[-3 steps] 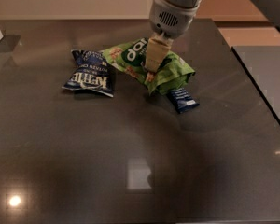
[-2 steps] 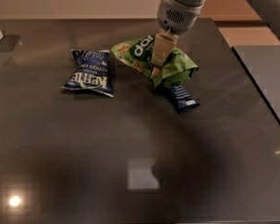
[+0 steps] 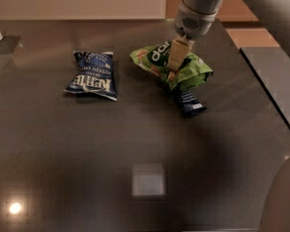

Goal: Move green rice chip bag near rxbar blueberry

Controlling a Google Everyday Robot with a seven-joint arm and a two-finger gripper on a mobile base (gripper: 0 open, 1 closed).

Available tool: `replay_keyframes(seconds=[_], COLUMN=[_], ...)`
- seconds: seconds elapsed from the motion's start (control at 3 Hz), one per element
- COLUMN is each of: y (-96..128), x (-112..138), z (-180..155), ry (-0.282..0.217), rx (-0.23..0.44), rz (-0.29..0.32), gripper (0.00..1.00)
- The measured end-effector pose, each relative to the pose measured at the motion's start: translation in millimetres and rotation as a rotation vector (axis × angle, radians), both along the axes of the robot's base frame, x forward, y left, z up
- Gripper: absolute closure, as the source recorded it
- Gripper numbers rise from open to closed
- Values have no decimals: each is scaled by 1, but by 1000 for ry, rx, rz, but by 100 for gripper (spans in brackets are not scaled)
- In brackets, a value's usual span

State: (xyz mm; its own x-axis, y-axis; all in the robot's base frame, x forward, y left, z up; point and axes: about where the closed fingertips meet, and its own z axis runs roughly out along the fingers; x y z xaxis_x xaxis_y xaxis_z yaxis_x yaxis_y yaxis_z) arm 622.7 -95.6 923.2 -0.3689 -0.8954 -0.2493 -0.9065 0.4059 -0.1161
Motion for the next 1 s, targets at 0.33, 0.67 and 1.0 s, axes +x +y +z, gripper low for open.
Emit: replay_keyframes(seconds=[0.33, 0.67, 1.0], y=[3, 4, 4], x=[2, 4, 4], z=[0, -1, -1], ry=[-6, -10, -11], rx=[6, 8, 8], rz=[2, 2, 2], gripper=[5, 0, 0])
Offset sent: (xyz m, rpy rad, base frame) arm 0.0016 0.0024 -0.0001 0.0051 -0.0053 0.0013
